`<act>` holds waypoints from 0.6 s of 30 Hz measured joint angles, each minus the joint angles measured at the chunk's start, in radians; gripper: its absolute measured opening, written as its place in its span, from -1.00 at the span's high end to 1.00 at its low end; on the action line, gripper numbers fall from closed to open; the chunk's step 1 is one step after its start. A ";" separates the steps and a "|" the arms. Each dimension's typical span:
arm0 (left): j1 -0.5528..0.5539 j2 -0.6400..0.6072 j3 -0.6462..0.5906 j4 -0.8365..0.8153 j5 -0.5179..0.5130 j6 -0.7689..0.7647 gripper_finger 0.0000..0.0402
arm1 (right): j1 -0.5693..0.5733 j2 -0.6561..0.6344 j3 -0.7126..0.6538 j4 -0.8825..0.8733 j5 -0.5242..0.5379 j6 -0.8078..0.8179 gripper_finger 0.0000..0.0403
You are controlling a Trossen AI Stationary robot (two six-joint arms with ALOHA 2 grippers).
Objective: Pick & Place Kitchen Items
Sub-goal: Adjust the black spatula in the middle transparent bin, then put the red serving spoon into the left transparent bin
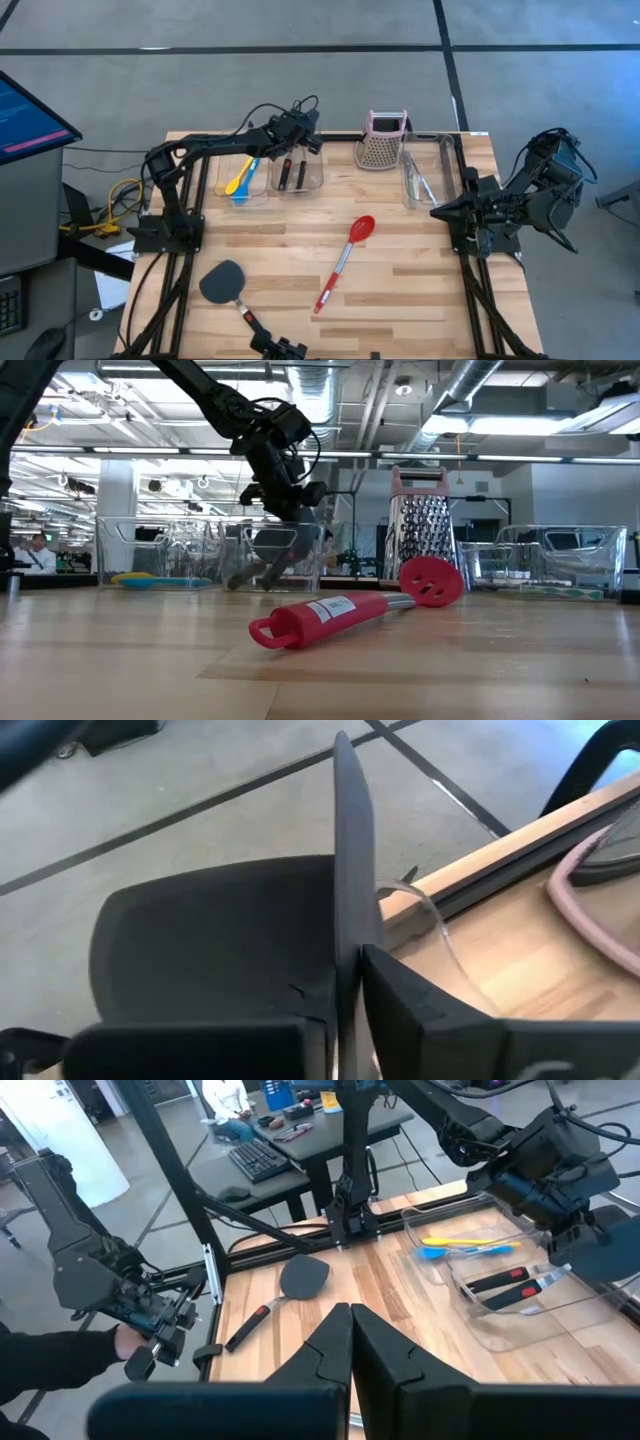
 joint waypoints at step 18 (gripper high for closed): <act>0.000 -0.021 -0.001 -0.073 -0.186 0.017 -0.07 | 0.000 0.020 0.000 0.010 0.000 0.002 1.00</act>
